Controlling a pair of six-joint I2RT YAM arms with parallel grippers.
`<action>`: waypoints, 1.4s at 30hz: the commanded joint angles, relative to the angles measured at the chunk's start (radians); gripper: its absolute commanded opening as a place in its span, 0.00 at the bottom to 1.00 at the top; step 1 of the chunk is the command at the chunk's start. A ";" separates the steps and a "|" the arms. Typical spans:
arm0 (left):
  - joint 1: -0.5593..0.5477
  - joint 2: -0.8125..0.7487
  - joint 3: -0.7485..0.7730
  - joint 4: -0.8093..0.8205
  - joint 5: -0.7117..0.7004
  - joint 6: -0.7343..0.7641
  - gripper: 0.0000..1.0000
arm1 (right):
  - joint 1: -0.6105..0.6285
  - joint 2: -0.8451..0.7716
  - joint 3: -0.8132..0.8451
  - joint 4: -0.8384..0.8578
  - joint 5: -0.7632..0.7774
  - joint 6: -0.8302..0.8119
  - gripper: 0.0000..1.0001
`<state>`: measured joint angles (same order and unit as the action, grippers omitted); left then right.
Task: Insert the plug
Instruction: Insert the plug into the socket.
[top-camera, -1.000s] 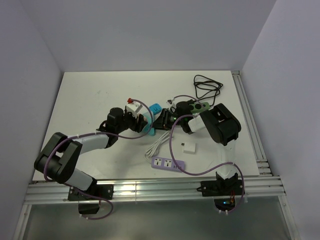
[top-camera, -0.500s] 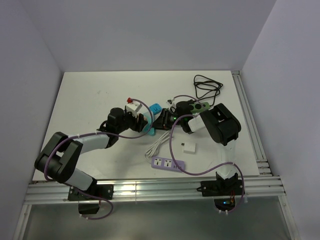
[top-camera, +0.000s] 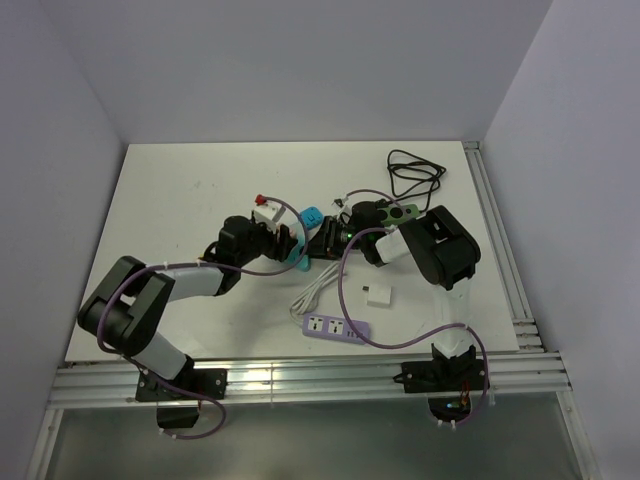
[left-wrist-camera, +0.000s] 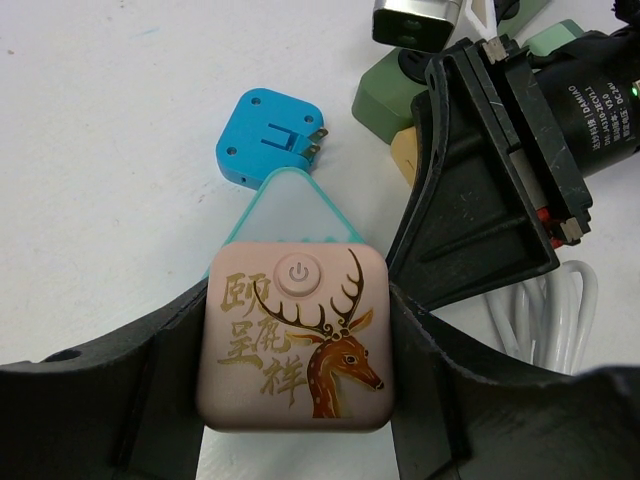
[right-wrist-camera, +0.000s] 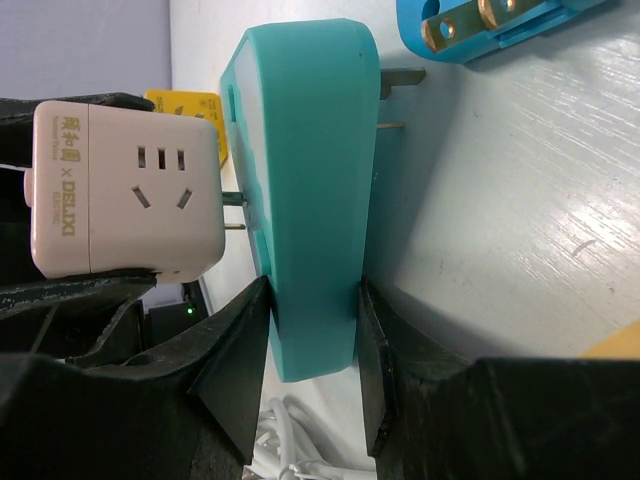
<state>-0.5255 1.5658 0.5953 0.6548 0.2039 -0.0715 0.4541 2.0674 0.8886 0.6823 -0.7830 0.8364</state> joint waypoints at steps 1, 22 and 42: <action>-0.018 0.019 -0.006 -0.015 0.019 -0.037 0.00 | -0.002 0.049 0.003 -0.040 0.031 0.003 0.04; -0.022 0.017 -0.042 0.072 -0.086 -0.100 0.00 | -0.017 0.083 -0.011 0.056 0.034 0.116 0.03; -0.076 0.042 -0.164 0.296 -0.149 -0.080 0.00 | -0.029 0.115 0.016 0.016 0.017 0.125 0.03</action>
<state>-0.5705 1.5776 0.4683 0.9096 0.0231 -0.1410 0.4377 2.1330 0.8978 0.8349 -0.8223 0.9363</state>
